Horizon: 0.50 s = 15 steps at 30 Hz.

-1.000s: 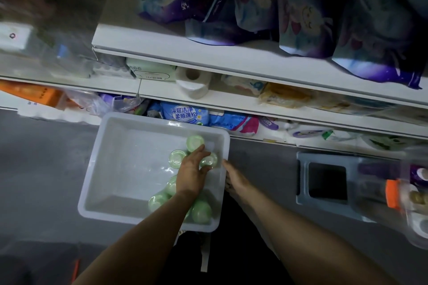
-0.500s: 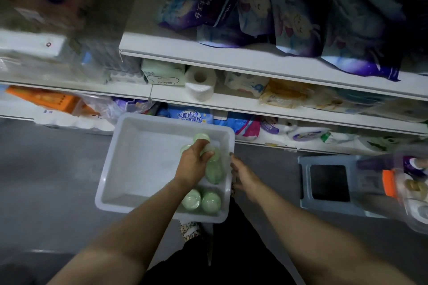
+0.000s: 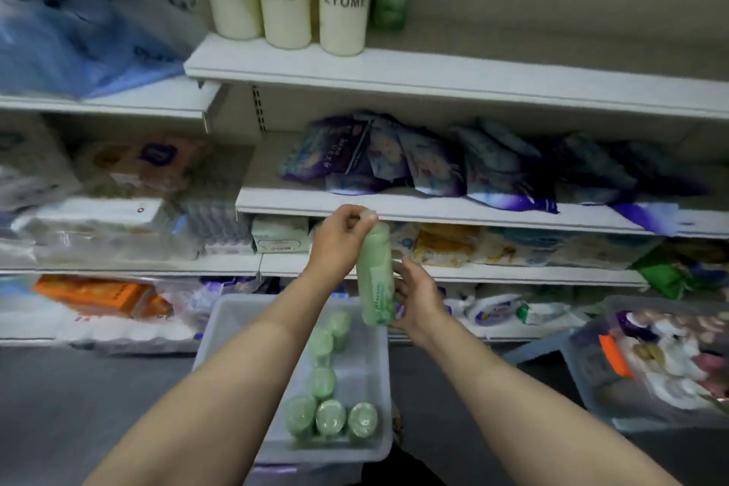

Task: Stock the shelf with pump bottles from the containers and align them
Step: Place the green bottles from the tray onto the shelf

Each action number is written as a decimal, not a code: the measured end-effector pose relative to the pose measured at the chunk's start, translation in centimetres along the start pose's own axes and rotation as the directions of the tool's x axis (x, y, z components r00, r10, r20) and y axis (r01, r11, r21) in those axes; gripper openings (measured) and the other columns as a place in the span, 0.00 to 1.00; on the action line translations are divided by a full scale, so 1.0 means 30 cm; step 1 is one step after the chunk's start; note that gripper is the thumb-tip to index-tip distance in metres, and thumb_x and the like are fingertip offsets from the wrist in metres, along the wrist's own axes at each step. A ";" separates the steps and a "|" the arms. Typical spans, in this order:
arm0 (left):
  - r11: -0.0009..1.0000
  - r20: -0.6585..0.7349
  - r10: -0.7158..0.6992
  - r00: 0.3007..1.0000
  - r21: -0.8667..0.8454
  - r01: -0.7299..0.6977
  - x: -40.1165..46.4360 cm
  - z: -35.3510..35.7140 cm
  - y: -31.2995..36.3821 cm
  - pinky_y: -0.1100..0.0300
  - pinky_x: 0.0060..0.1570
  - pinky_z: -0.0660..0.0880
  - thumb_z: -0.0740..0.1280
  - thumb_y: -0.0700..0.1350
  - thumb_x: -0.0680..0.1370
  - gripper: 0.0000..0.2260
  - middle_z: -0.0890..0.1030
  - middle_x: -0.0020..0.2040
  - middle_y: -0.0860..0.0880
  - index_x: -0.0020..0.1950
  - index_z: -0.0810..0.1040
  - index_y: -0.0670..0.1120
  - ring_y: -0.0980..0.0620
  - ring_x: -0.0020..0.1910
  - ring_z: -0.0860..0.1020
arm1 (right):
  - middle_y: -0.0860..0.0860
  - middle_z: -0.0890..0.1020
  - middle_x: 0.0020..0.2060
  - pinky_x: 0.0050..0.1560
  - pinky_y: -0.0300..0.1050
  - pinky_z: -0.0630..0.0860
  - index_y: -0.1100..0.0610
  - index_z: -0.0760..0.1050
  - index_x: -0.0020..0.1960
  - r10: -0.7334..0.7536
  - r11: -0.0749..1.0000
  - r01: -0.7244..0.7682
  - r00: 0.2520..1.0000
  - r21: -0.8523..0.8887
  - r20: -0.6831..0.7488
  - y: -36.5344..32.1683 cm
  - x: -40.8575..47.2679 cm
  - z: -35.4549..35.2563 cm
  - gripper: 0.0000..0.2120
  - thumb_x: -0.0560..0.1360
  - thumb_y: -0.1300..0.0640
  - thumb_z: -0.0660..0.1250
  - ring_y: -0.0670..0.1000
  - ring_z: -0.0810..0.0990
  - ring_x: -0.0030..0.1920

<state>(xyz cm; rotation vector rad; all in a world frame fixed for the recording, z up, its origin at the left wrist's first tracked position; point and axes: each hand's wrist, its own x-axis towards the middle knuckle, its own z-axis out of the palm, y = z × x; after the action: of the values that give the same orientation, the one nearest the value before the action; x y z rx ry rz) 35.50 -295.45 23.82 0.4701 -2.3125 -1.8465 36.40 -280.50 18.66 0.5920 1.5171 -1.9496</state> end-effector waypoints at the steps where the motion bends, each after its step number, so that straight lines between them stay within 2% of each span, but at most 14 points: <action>1: 1.000 -0.023 0.014 1.000 -0.011 -0.014 0.001 -0.003 0.053 0.60 0.49 0.75 0.70 0.54 0.77 0.13 0.82 0.52 0.52 0.56 0.78 0.48 0.54 0.51 0.79 | 0.52 0.84 0.48 0.51 0.54 0.77 0.50 0.82 0.55 -0.039 0.998 0.039 0.999 0.039 -0.002 -0.037 -0.025 0.019 0.19 0.78 0.38 0.61 0.54 0.80 0.51; 4: 0.997 -0.058 0.070 0.996 -0.022 -0.071 -0.028 -0.006 0.174 0.60 0.50 0.75 0.70 0.58 0.75 0.19 0.79 0.55 0.55 0.61 0.75 0.51 0.59 0.51 0.78 | 0.50 0.86 0.45 0.57 0.59 0.75 0.51 0.85 0.54 -0.171 0.976 0.171 0.985 0.132 -0.013 -0.141 -0.090 0.062 0.21 0.77 0.38 0.61 0.53 0.80 0.53; 6: 0.985 -0.008 0.160 0.987 -0.067 -0.160 -0.061 -0.001 0.216 0.63 0.51 0.76 0.71 0.53 0.76 0.18 0.81 0.58 0.54 0.64 0.75 0.51 0.63 0.52 0.79 | 0.50 0.86 0.41 0.51 0.56 0.79 0.50 0.85 0.51 -0.246 0.953 0.240 0.969 0.186 0.008 -0.208 -0.134 0.084 0.21 0.78 0.38 0.60 0.53 0.82 0.49; 9: 0.959 0.084 0.285 0.955 -0.041 -0.282 -0.099 0.005 0.262 0.58 0.61 0.75 0.71 0.45 0.77 0.28 0.78 0.64 0.55 0.75 0.67 0.56 0.58 0.60 0.78 | 0.49 0.86 0.40 0.40 0.48 0.80 0.47 0.85 0.51 -0.343 0.914 0.325 0.939 0.245 0.033 -0.307 -0.210 0.116 0.22 0.80 0.38 0.56 0.50 0.84 0.42; 12: 0.928 0.082 0.360 0.929 0.071 -0.366 -0.103 0.004 0.328 0.54 0.63 0.73 0.71 0.45 0.76 0.38 0.76 0.68 0.51 0.79 0.55 0.60 0.53 0.64 0.76 | 0.49 0.86 0.49 0.42 0.48 0.77 0.47 0.83 0.60 -0.416 0.883 0.394 0.909 0.255 0.036 -0.382 -0.269 0.134 0.22 0.80 0.38 0.55 0.50 0.82 0.51; 15: 0.892 0.050 0.405 0.913 0.198 -0.406 -0.078 -0.003 0.408 0.54 0.59 0.73 0.72 0.48 0.75 0.40 0.77 0.60 0.45 0.79 0.52 0.65 0.48 0.59 0.76 | 0.48 0.86 0.50 0.44 0.49 0.76 0.47 0.82 0.62 -0.465 0.859 0.439 0.884 0.264 0.044 -0.440 -0.312 0.151 0.22 0.80 0.39 0.56 0.49 0.80 0.54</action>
<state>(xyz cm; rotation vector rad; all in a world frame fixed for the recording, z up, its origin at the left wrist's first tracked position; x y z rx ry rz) 35.88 -292.36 35.90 -0.0087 -2.3867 -1.4255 34.15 -280.91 35.31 0.2299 1.4492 -2.5127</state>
